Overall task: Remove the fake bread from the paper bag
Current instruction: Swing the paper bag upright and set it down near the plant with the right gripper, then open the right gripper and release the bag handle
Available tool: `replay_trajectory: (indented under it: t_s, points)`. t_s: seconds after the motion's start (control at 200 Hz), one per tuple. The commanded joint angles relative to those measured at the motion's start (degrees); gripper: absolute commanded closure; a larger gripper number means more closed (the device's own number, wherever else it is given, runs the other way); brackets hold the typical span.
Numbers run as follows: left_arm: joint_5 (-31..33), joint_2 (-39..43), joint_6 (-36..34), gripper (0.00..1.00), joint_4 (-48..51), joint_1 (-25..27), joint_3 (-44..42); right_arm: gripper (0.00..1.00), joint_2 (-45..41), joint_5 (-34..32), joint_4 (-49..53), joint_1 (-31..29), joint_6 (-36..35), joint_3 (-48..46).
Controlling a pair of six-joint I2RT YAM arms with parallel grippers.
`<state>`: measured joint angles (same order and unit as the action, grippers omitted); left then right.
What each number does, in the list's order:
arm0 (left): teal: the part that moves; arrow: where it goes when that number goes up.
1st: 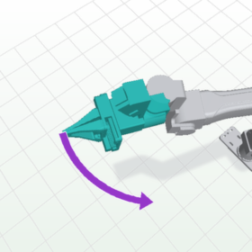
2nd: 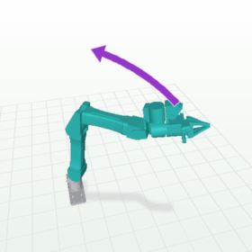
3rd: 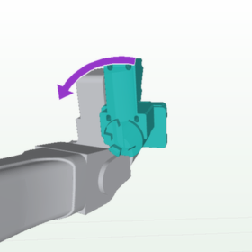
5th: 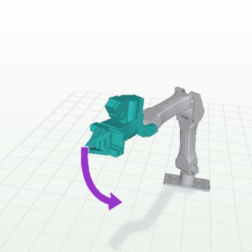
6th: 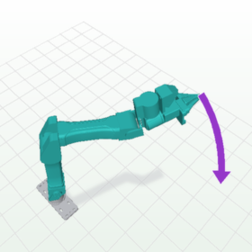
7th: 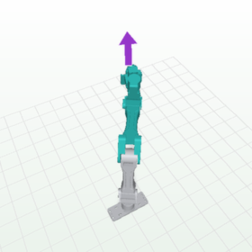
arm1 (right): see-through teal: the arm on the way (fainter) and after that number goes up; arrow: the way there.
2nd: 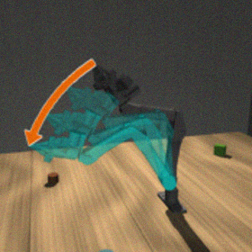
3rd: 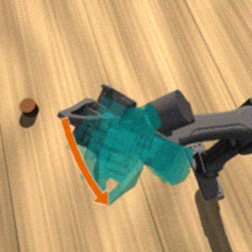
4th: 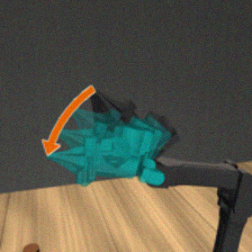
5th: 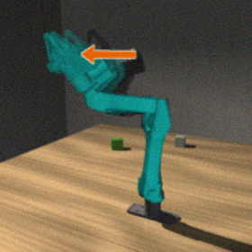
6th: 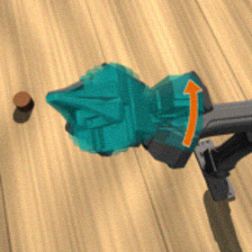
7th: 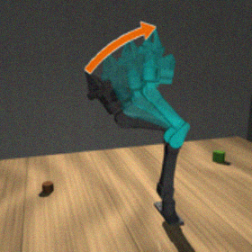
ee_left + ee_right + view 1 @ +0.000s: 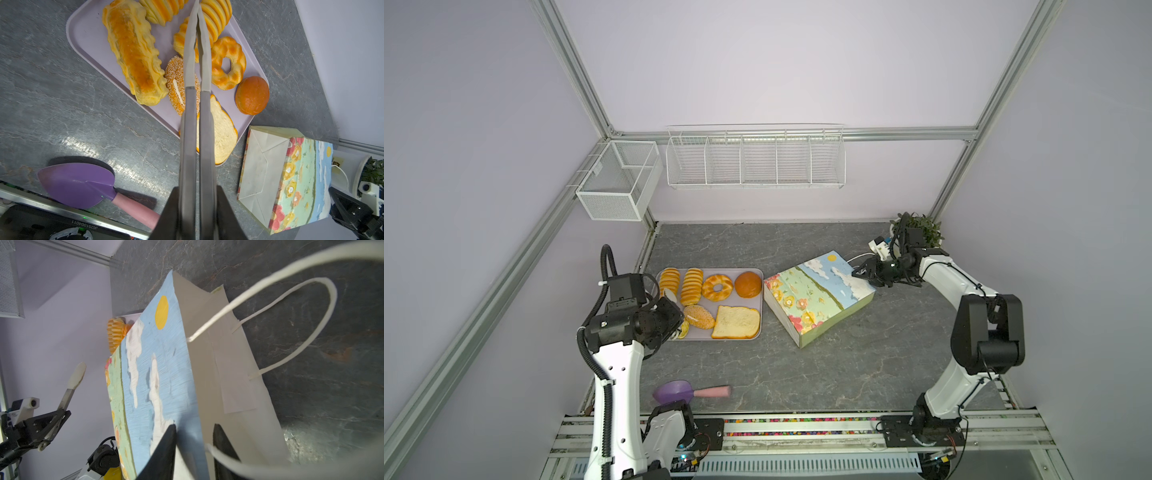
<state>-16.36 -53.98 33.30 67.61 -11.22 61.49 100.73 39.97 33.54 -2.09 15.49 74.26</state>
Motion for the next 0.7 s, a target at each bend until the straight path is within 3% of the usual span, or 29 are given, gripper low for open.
replay_trajectory:
  t_s: [0.0, 0.28, 0.465, 0.695]
  points:
    - [0.1, 0.4, -1.3, 0.79, -0.5, 0.2, -0.1, 0.75, -3.1, 0.7, 0.2, -0.2, -0.6, 1.8]
    - [-0.3, 0.6, -1.4, 0.79, -0.9, 0.2, -0.7, 0.9, -9.3, -5.2, 3.8, -0.9, -2.0, 6.2]
    - [-2.0, 0.7, -1.5, 0.8, -1.8, 2.3, -1.3, 0.92, -13.8, -15.2, 8.4, -2.2, -5.7, 11.8]
    - [0.7, -0.4, -0.4, 0.8, -3.9, 9.2, -2.1, 0.93, -14.3, -31.4, 12.7, -5.4, -12.1, 19.3]
